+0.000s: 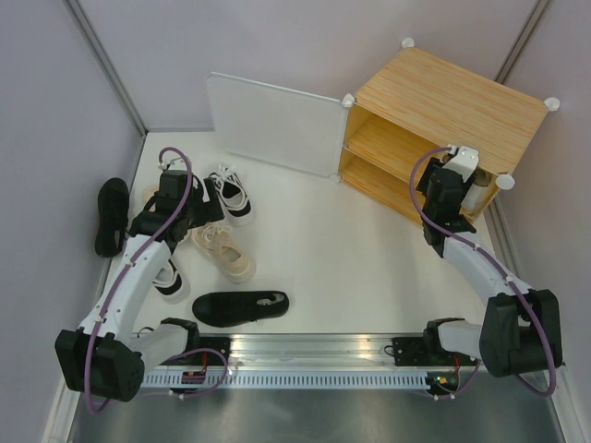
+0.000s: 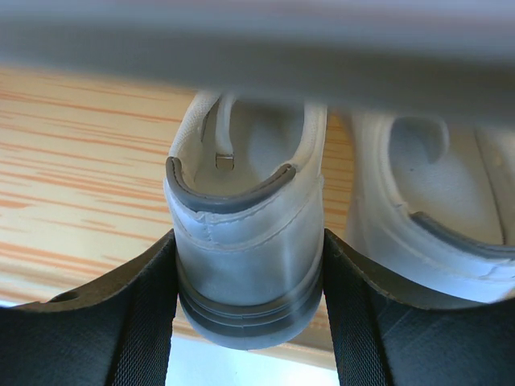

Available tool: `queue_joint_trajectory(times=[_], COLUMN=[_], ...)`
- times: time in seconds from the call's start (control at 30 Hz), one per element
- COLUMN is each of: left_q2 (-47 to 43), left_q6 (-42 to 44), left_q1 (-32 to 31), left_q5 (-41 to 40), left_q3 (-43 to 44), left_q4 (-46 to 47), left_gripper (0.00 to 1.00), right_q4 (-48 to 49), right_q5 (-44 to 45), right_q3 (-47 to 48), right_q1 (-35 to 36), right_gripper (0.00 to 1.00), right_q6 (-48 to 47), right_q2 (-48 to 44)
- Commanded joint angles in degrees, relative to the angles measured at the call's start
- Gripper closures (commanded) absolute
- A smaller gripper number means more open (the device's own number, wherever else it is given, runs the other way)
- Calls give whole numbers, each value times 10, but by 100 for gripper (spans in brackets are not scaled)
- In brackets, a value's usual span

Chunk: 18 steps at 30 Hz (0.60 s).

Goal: Place and organize the shoes in the shoe cabinet

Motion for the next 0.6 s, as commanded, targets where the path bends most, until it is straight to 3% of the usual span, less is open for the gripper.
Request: queue_joint_trajectory(times=[0.0, 0.17, 0.27, 0.3, 0.37, 0.57], left_q2=[-9, -8, -7, -9, -9, -9], left_q6=[22, 23, 22, 23, 22, 24], left_q1=[-1, -1, -1, -1, 0, -1], left_q5=[10, 12, 12, 11, 10, 11], left_q3=[0, 0, 0, 0, 0, 0], left_q4=[21, 20, 20, 21, 21, 20], left_gripper=[1, 1, 1, 1, 1, 1], right_q4=[48, 27, 6, 0, -14, -45], right_q5=[31, 16, 27, 27, 38, 82], right_q3=[4, 17, 24, 24, 23, 15], right_q1=[-25, -41, -41, -41, -42, -41], right_gripper=[99, 99, 87, 79, 74, 75], right_q6=[-3, 13, 28, 32, 38, 57], right_q2=[13, 31, 35, 29, 21, -12])
